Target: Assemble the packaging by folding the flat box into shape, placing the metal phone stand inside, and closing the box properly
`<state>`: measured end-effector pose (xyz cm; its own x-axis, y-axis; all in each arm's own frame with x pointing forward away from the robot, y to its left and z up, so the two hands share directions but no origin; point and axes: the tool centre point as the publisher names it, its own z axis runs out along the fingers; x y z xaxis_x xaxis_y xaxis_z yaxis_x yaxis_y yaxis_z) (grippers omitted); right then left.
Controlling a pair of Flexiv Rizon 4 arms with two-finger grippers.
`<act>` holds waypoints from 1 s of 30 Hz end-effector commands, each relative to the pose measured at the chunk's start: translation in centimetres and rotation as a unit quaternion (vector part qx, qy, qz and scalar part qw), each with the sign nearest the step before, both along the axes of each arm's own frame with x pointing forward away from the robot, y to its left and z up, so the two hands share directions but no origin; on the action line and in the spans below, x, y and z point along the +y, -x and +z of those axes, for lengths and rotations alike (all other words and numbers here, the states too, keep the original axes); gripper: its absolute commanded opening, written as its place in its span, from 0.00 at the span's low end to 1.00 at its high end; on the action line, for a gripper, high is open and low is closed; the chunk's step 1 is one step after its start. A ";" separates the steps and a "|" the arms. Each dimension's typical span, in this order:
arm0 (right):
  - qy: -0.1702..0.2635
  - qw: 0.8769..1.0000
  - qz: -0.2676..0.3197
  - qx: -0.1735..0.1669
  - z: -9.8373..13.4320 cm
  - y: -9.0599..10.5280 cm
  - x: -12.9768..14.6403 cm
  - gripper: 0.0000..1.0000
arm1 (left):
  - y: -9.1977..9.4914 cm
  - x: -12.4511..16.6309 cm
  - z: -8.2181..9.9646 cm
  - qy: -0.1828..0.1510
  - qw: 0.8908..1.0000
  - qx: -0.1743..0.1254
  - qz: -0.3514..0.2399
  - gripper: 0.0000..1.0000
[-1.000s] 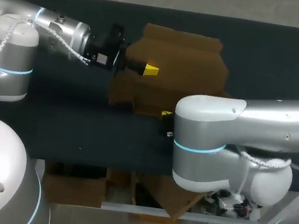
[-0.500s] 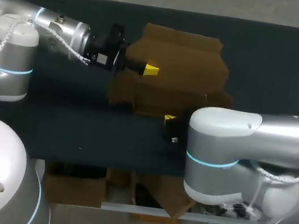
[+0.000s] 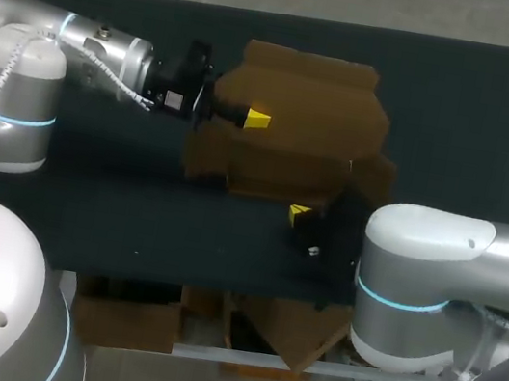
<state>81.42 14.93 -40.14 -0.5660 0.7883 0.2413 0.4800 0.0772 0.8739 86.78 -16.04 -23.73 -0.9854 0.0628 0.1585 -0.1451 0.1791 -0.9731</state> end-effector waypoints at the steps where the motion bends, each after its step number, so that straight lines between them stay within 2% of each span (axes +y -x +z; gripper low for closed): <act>1: -0.029 0.999 0.041 -0.005 0.2 1.0 -1.8 0.00 | 0.1 0.0 -0.3 -0.001 1.000 0.000 0.000 0.00; 30: -0.003 0.993 0.120 0.000 2.9 4.4 -10.0 0.00 | 0.1 0.0 -0.3 -0.001 1.000 0.000 0.000 0.00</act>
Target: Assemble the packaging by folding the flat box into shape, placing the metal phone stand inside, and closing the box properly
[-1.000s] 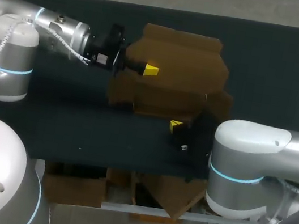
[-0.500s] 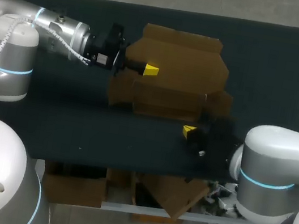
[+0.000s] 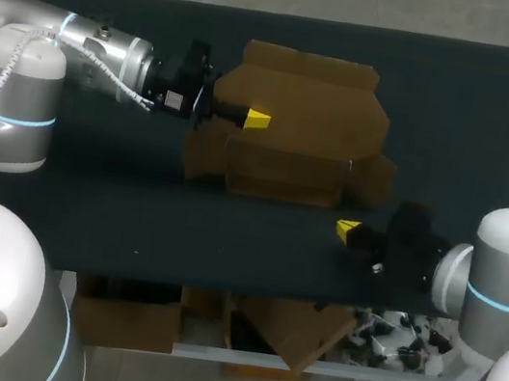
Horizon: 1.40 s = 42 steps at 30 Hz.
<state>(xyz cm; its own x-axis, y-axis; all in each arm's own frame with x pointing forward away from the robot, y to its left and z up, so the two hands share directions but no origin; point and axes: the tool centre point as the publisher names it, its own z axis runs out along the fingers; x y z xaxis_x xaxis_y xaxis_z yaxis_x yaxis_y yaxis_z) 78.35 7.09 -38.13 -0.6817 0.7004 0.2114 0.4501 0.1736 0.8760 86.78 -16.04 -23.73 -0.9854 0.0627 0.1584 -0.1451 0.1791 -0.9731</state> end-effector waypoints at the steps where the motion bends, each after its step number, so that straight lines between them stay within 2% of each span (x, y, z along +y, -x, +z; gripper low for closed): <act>1: -0.015 0.999 0.048 0.008 1.0 1.4 -2.3 0.00 | 0.0 0.0 -0.3 0.000 1.000 0.000 0.000 0.00; 22: 0.023 0.996 0.084 -0.007 2.0 3.0 -7.1 0.00 | 0.0 0.0 -0.3 0.000 1.000 0.000 0.000 0.00; 24: 0.027 0.996 0.086 -0.009 2.0 2.9 -7.7 0.15 | 0.0 0.0 -0.3 0.000 1.000 0.000 0.000 0.00; 27: 0.032 0.996 0.085 -0.013 2.0 2.8 -8.6 0.21 | 0.0 0.0 -0.3 0.000 1.000 0.000 0.000 0.00; 33: 0.036 0.995 0.086 -0.021 2.0 1.7 -10.7 0.38 | 0.0 0.0 -0.3 0.000 1.000 0.000 0.000 0.00; 34: 0.047 0.995 0.086 -0.025 2.0 1.5 -10.8 0.42 | 0.0 0.0 -0.3 0.000 1.000 0.000 0.000 0.00; 36: 0.054 0.994 0.090 -0.027 2.0 1.1 -11.0 0.46 | 0.0 0.0 -0.3 0.000 1.000 0.000 0.000 0.00; 42: 0.090 0.990 0.100 -0.045 2.2 -0.1 -11.2 0.46 | 0.0 0.0 -0.3 0.000 1.000 0.000 0.000 0.00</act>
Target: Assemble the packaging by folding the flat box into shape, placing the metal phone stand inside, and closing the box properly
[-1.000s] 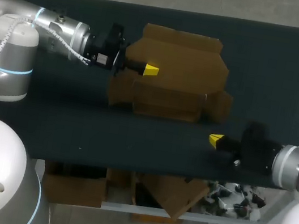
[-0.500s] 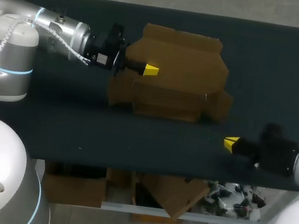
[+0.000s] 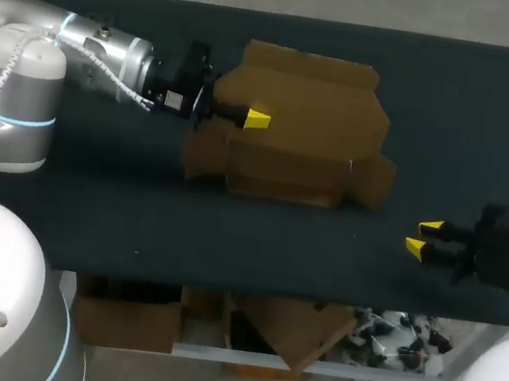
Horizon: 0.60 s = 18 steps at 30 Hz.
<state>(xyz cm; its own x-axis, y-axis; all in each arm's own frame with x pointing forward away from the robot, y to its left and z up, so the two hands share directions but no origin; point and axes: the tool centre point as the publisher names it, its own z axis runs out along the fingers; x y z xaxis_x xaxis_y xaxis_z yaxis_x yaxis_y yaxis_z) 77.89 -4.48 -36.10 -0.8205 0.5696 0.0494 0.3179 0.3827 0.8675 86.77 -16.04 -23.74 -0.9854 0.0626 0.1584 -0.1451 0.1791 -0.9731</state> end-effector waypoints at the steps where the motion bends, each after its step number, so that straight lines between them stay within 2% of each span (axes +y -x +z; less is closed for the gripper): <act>1: 0.024 1.000 -0.001 -0.008 0.2 -0.7 0.5 0.46 | 0.0 0.0 -0.3 0.000 1.000 0.000 0.000 0.00; 7: 0.046 0.999 -0.003 -0.020 0.0 -1.9 0.5 0.45 | 0.0 0.0 -0.3 0.000 1.000 0.000 0.000 0.00; 18: 0.041 0.999 0.012 -0.023 -0.7 -5.6 1.4 0.45 | 0.0 0.0 -0.3 0.000 1.000 0.000 0.000 0.00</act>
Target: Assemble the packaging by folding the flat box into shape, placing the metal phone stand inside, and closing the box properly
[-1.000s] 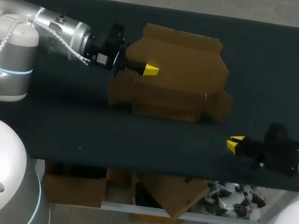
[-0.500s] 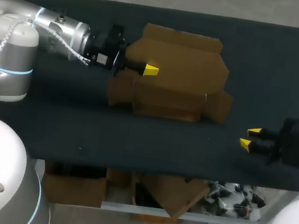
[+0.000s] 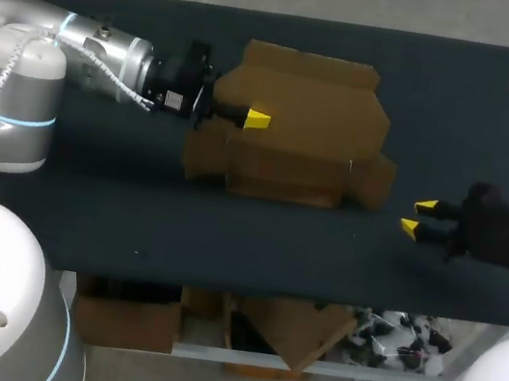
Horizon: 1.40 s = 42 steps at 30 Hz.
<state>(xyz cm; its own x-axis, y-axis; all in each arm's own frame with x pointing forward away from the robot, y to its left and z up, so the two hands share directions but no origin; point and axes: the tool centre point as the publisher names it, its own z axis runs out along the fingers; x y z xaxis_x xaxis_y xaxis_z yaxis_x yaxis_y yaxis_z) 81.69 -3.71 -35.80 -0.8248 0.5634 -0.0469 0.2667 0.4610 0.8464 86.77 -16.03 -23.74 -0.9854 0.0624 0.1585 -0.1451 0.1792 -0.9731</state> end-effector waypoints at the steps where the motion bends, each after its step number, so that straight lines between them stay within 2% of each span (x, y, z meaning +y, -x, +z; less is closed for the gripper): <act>1: -0.004 1.000 0.012 0.006 -1.1 -2.2 0.7 0.45 | 0.0 0.0 -0.3 0.000 1.000 0.000 0.000 0.00; 12: -0.010 0.999 0.037 0.011 -1.4 -5.4 2.7 0.42 | 0.0 0.0 -0.3 0.000 1.000 0.000 0.000 0.00; 21: -0.018 0.999 0.038 0.013 -1.7 -6.5 4.3 0.41 | 0.0 0.0 -0.3 0.000 1.000 0.000 0.000 0.00; 25: -0.020 0.999 0.034 0.013 -1.8 -6.5 4.9 0.36 | 0.0 0.0 -0.3 0.000 1.000 0.000 0.000 0.00; 29: -0.021 0.999 0.028 0.014 -1.8 -6.5 5.4 0.22 | 0.0 0.0 -0.3 0.000 1.000 0.000 0.000 0.00; 32: -0.021 0.999 0.024 0.013 -1.8 -6.4 5.7 0.06 | 0.0 0.0 -0.3 0.000 1.000 0.000 0.000 0.00; 34: -0.021 0.999 0.020 0.013 -1.8 -6.3 5.8 0.00 | 0.0 0.0 -0.3 0.000 1.000 0.000 0.000 0.00; 42: -0.027 1.000 0.005 0.016 -1.9 -5.9 6.5 0.00 | 0.0 0.0 -0.3 0.000 1.000 0.000 0.000 0.00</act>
<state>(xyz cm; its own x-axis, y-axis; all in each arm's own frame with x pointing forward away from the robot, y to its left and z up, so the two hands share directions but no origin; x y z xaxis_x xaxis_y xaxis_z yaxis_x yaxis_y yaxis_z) 87.75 2.12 -37.55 -0.8358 0.5488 0.0140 0.2903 0.4202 0.8597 86.80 -15.97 -23.73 -0.9855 0.0613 0.1583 -0.1451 0.1791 -0.9731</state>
